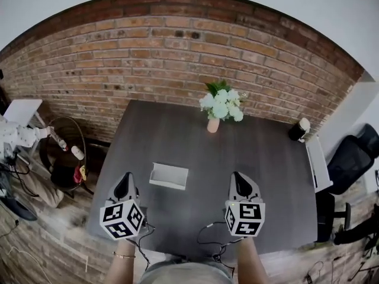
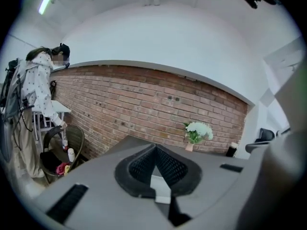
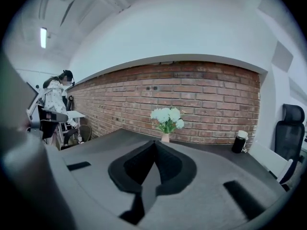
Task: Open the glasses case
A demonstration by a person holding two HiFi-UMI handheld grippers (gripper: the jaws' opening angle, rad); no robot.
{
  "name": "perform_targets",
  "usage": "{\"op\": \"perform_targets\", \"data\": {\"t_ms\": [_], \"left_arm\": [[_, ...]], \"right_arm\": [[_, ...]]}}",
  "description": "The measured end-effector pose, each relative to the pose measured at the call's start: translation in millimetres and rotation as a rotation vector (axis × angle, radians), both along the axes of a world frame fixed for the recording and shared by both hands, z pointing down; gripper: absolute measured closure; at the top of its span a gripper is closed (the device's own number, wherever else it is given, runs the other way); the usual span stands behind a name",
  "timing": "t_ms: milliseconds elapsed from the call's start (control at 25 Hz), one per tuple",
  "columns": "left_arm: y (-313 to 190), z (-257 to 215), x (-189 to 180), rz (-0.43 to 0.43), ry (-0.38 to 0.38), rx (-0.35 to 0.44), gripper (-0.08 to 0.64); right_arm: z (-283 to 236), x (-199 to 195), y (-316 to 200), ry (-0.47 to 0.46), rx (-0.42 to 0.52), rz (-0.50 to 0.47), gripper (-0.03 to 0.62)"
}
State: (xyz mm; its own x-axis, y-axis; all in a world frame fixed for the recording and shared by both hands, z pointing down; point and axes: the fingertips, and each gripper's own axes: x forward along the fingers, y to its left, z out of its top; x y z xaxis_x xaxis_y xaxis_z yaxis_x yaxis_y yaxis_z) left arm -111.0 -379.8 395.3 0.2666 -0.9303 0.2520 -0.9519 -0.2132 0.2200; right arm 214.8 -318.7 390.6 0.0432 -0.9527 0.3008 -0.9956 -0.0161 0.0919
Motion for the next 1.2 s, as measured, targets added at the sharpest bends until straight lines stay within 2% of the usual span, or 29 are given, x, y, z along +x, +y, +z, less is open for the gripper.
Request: {"op": "perform_targets", "data": {"t_ms": [200,520,1200], "left_arm": [[-19,-30,3,0.008,0.002,0.066,0.565],[-28,-28,5,0.02,-0.013,0.054,0.565],[-31,-22,-2,0.005,-0.016,0.038,0.565]], "right_arm": [[-14,35,11,-0.034,0.037,0.078,0.588],[-13,68,23,-0.125,0.05,0.145,0.588],[-14,65,15,-0.107,0.032,0.146,0.591]]}}
